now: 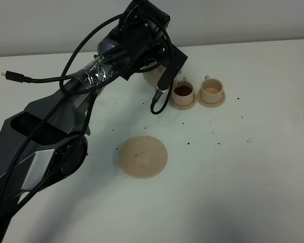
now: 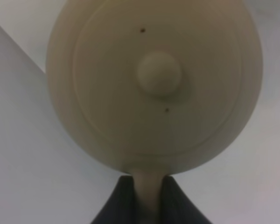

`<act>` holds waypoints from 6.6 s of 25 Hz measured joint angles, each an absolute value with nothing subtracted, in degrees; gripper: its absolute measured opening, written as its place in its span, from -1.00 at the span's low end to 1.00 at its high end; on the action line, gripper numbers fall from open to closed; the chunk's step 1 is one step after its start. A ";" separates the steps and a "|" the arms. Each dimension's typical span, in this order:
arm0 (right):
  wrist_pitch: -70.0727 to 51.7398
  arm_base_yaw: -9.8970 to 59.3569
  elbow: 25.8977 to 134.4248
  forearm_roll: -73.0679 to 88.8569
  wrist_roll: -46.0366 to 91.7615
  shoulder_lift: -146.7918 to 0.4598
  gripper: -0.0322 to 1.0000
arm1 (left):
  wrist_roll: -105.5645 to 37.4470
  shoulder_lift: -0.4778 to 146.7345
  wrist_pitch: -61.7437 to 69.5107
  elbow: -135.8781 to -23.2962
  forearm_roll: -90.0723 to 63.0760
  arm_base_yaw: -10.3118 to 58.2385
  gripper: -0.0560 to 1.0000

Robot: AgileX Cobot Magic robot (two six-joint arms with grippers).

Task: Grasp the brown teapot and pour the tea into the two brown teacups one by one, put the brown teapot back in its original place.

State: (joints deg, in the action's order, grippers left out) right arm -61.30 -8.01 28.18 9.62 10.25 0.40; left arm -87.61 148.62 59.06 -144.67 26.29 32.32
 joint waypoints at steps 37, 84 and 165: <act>-61.30 -8.01 28.18 9.62 10.25 0.40 -0.34 | -78.80 148.62 64.04 -144.67 23.13 32.12 -0.61; -61.30 -8.05 28.18 9.68 10.25 0.40 -0.34 | -50.17 146.03 65.00 -144.67 7.10 29.88 -0.61; -61.30 -8.07 28.18 10.97 10.25 0.40 -0.34 | -81.91 149.51 40.70 -144.67 8.91 31.09 -0.61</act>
